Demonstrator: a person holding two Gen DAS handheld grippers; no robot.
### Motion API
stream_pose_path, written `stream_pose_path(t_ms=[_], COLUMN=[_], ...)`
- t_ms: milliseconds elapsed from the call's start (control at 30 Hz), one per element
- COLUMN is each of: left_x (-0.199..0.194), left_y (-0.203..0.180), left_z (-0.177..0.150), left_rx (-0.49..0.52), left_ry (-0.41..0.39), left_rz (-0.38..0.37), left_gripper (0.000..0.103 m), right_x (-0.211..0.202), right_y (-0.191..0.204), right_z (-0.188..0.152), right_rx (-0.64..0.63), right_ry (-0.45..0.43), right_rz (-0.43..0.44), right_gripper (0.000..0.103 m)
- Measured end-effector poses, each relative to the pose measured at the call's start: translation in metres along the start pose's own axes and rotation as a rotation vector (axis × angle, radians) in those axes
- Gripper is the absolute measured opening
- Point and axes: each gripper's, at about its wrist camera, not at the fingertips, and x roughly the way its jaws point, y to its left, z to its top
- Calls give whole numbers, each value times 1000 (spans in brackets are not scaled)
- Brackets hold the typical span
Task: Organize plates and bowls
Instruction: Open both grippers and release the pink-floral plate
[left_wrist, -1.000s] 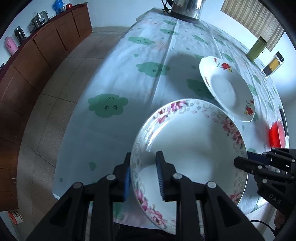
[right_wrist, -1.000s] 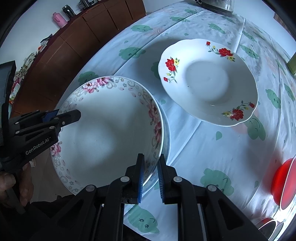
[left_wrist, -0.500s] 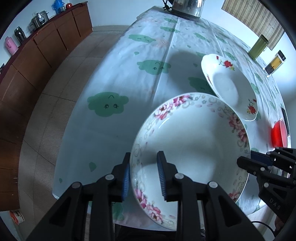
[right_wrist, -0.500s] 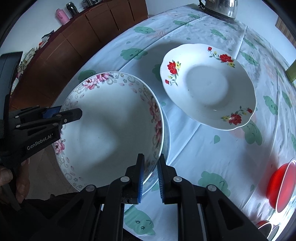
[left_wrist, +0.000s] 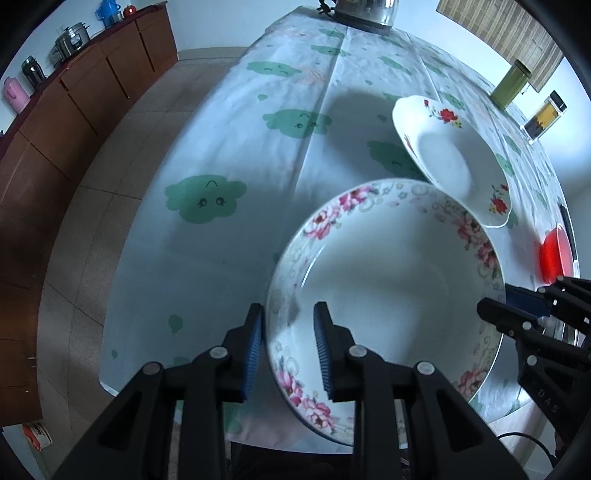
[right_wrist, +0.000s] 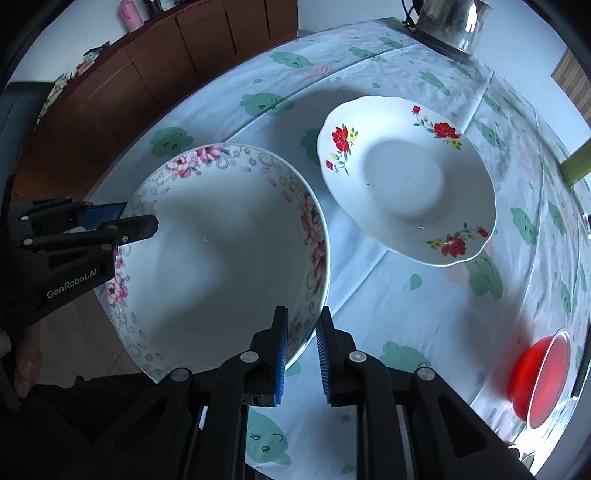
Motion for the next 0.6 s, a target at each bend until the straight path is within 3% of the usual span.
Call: stream_pose_path(t_ms=[200,267,600], left_x=[-8,-12,-17], left_y=[2,3,9], left_z=[-1,-1,1], left_rx=[-3,-6,-34], left_ry=[-29,-43,-69], left_rz=[-8,-10,10], left_gripper=[25,25,49], right_x=[2,3,9], right_y=[9,12,29], right_z=[-2,-3,-7], right_rx=[-17,-16,-93], right_ry=[-5,-9,-8], right_rz=[13,3,-8], right_gripper=[45,47,73])
